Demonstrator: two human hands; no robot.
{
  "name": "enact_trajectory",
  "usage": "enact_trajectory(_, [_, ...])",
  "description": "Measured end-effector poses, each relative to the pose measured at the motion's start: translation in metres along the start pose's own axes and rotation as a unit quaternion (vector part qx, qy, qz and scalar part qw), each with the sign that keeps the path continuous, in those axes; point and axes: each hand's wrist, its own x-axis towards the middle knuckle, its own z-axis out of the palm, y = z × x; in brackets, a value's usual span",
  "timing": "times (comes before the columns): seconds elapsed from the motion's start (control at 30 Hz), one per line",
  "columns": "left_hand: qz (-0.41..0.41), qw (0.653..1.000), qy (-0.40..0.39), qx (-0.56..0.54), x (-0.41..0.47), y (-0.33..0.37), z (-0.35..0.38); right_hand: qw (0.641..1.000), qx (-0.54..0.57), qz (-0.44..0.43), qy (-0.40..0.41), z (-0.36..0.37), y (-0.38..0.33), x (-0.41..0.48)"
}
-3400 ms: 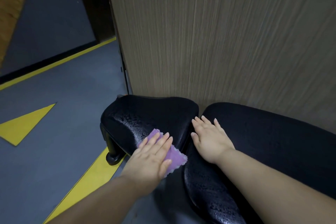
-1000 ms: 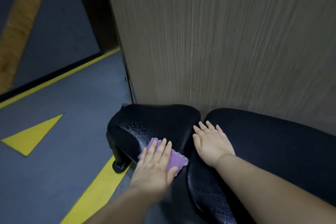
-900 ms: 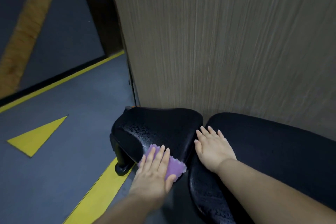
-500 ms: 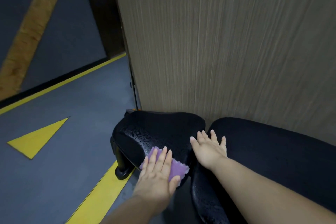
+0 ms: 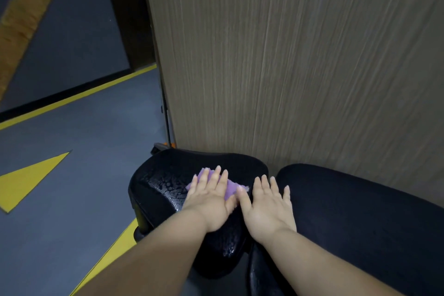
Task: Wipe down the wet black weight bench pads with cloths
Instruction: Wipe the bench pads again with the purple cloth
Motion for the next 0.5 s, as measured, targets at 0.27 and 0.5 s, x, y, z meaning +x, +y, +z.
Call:
enact_trajectory(0.27, [-0.007, 1.000, -0.024, 0.012, 0.060, 0.002, -0.021, 0.999, -0.041, -0.019, 0.001, 0.004, -0.005, 0.009])
enact_trajectory(0.5, [0.003, 0.999, -0.025, 0.022, 0.097, 0.005, -0.029, 0.997, -0.074, -0.019, -0.004, 0.010, -0.004, 0.017])
